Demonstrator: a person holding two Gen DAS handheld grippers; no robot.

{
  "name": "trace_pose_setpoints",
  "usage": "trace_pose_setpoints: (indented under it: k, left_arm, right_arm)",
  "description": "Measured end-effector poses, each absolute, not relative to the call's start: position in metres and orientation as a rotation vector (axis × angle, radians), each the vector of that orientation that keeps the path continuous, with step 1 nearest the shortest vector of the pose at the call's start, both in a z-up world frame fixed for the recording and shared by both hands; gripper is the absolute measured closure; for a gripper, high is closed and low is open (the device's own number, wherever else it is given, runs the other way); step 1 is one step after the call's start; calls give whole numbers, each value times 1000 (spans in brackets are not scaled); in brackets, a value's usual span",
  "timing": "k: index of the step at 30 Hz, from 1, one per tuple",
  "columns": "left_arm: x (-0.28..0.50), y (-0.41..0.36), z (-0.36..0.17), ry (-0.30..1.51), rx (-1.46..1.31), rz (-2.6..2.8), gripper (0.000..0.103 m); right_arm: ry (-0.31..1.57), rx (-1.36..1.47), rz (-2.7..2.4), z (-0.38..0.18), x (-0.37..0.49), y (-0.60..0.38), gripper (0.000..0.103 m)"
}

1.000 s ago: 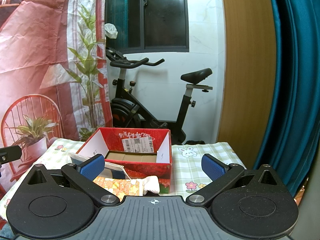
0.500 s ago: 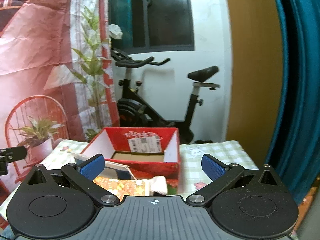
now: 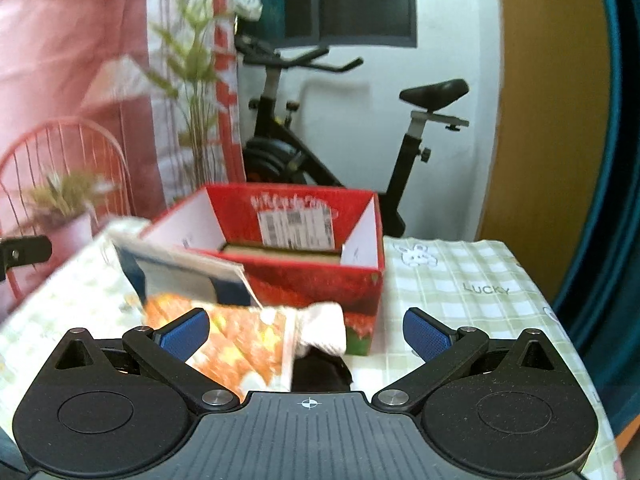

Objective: Organize soft objects
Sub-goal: 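Move the left tool to the orange floral cloth and close on it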

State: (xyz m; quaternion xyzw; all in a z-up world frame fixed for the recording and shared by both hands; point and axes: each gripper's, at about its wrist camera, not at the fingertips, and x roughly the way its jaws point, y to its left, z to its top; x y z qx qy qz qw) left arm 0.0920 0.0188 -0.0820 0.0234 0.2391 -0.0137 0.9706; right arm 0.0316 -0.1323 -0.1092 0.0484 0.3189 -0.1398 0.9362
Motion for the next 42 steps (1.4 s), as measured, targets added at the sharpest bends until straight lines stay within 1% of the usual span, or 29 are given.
trace_pose_setpoints:
  k: [8,12,17,20,21,24,31,40,41,42]
  left_arm:
    - [116,24,-120,598,-8,-78,0]
    - [116,28,-141,634,-32,-106,0]
    - [109,33,-159,656,-61,-136,1]
    - [109,33,-162,664,-64,-149,3]
    - [109,31,-162,668,-62,-156,7]
    - [110,25,-164,680,-59,-202,14]
    - [113,20,-179,743,-64,-261,22]
    - [118,30,-188,798,-132,-271,23]
    - [118,29,-189,799,-131,-278,24]
    - [119,28,-190,800,-131,-285,28]
  right_arm:
    - [701,127,-272,-142,53,-127,0]
    - [702,176,-270,-158,49,-126,0]
    - [700,167,-223,-177,35,-117,0]
    - [690,170,-202,-181,31,-117,1]
    - [682,168,-199,-180,30,-117,1]
    - [655,161,-193,-178,27,-118,7]
    - [670,181,-138,-182,25,-120,24]
    - [688,180,-97,-184,27,-114,33]
    - [689,181,-94,-184,27,-114,34]
    - [689,181,-92,-184,27,-114,35]
